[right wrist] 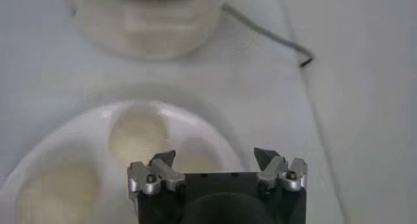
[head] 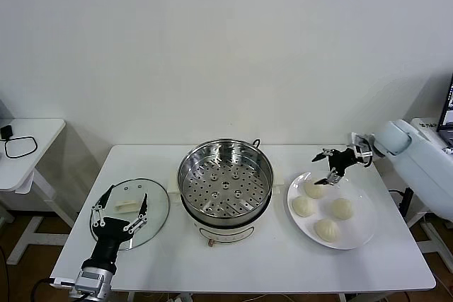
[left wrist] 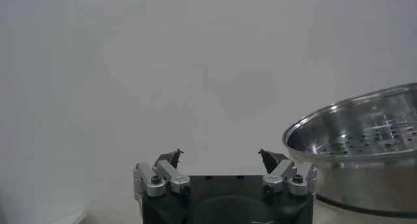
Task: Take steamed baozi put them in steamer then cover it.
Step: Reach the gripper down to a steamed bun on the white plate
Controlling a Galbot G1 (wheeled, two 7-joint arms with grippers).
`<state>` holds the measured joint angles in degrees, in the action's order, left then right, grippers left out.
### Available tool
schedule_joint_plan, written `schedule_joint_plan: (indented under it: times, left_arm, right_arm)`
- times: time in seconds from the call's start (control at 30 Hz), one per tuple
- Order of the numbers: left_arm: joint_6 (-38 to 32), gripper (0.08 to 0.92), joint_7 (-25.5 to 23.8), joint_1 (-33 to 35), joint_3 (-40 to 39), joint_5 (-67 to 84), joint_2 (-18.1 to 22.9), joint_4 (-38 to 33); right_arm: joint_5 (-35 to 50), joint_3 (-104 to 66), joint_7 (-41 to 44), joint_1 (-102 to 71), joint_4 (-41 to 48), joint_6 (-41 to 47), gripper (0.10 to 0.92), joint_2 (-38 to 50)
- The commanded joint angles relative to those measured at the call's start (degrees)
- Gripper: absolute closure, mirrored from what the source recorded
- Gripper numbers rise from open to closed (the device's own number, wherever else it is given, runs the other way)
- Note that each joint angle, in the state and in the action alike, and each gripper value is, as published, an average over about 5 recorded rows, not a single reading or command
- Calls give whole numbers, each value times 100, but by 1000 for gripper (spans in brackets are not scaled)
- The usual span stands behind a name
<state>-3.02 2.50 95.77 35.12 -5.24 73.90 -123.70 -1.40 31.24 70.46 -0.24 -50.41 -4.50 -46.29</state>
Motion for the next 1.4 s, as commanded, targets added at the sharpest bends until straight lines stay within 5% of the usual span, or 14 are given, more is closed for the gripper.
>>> schedule_joint_plan:
  times: [0.03,0.83,1.4]
  left_arm:
    - [1,177,4,0,1,6,8,5]
    - [-15,177,34,3,22,14,25,-1]
    - [-49,177,56,5,64,46,29,-27]
  right_arm:
    - [-955,395,596,438,474,-116,203,-386]
    - [-1473,52,-139,-90,1008,-401,208,-929]
    - [-1425,217,-152,57,236,-666,358,-575]
